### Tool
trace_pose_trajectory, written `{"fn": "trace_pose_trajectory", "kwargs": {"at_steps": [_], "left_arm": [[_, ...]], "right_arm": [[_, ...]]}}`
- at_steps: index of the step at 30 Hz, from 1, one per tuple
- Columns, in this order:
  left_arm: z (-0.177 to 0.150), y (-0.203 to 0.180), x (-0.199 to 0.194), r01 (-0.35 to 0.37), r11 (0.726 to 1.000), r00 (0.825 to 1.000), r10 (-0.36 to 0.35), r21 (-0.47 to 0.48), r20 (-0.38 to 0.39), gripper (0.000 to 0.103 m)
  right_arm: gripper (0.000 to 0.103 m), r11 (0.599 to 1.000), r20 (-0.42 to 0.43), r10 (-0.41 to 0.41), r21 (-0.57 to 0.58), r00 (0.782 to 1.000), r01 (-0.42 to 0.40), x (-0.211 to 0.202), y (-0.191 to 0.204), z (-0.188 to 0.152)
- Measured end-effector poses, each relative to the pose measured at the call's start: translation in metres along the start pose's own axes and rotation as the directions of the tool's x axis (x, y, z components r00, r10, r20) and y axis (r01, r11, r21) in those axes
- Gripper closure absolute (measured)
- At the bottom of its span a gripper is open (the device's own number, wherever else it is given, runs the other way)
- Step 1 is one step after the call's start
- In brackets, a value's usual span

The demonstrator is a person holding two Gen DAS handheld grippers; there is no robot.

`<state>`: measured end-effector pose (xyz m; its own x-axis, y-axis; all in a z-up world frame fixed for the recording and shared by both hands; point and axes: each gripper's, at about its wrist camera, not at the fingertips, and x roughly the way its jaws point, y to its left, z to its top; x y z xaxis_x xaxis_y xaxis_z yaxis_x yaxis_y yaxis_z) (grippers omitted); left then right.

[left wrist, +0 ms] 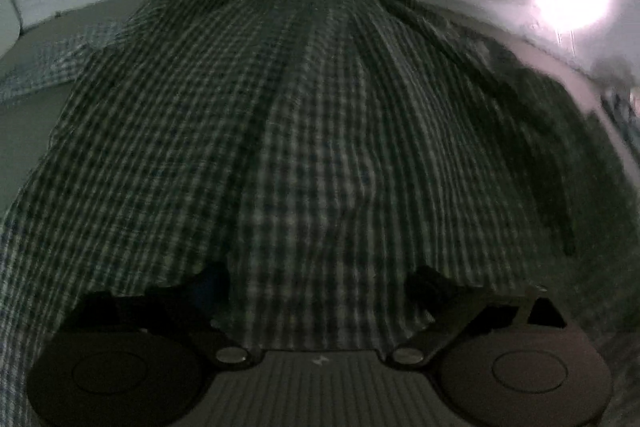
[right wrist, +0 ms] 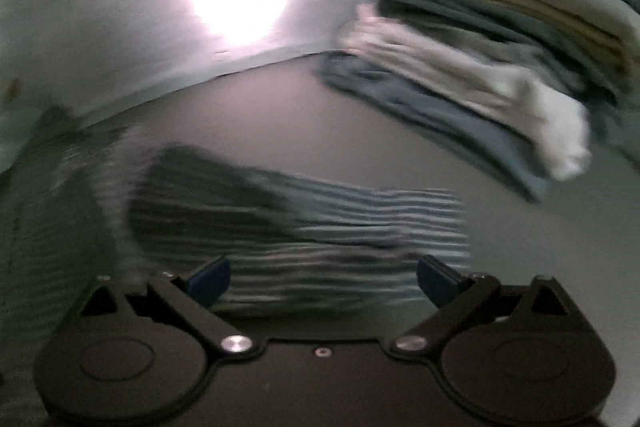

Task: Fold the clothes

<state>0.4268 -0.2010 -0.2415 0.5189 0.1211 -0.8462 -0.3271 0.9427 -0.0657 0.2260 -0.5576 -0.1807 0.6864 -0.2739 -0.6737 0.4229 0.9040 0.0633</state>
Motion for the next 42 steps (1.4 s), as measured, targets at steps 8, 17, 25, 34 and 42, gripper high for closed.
{"fn": "trace_pose_trajectory", "kwargs": {"at_steps": [8,17,25,34,42], "left_arm": [[-0.006,-0.009,0.004,-0.041,0.999,0.999,0.042,-0.009,0.029,0.000],[-0.009,-0.006,0.005,-0.039,0.999,0.999,0.039,-0.005,0.020,0.000],[-0.003,-0.003,0.007,-0.031,1.000,0.999,0.030,0.005,0.022,0.000],[-0.006,0.071,-0.022,-0.062,0.996,0.997,0.065,-0.070,0.043,0.000],[-0.042,0.212,-0.065,-0.233,0.935,0.966,0.253,-0.265,0.043,0.000]], "right_arm": [[0.034,0.999,-0.068,-0.015,0.046,0.998,0.019,0.042,-0.031,-0.002],[0.090,0.974,0.031,-0.222,-0.043,0.975,0.223,0.052,-0.055,0.029],[0.061,0.949,-0.066,-0.311,0.020,0.948,0.313,0.070,-0.094,0.034],[0.045,0.984,-0.087,-0.032,0.171,0.996,0.047,0.014,-0.070,-0.002],[0.044,0.917,-0.165,0.334,0.285,0.928,-0.280,-0.028,-0.011,-0.053]]}}
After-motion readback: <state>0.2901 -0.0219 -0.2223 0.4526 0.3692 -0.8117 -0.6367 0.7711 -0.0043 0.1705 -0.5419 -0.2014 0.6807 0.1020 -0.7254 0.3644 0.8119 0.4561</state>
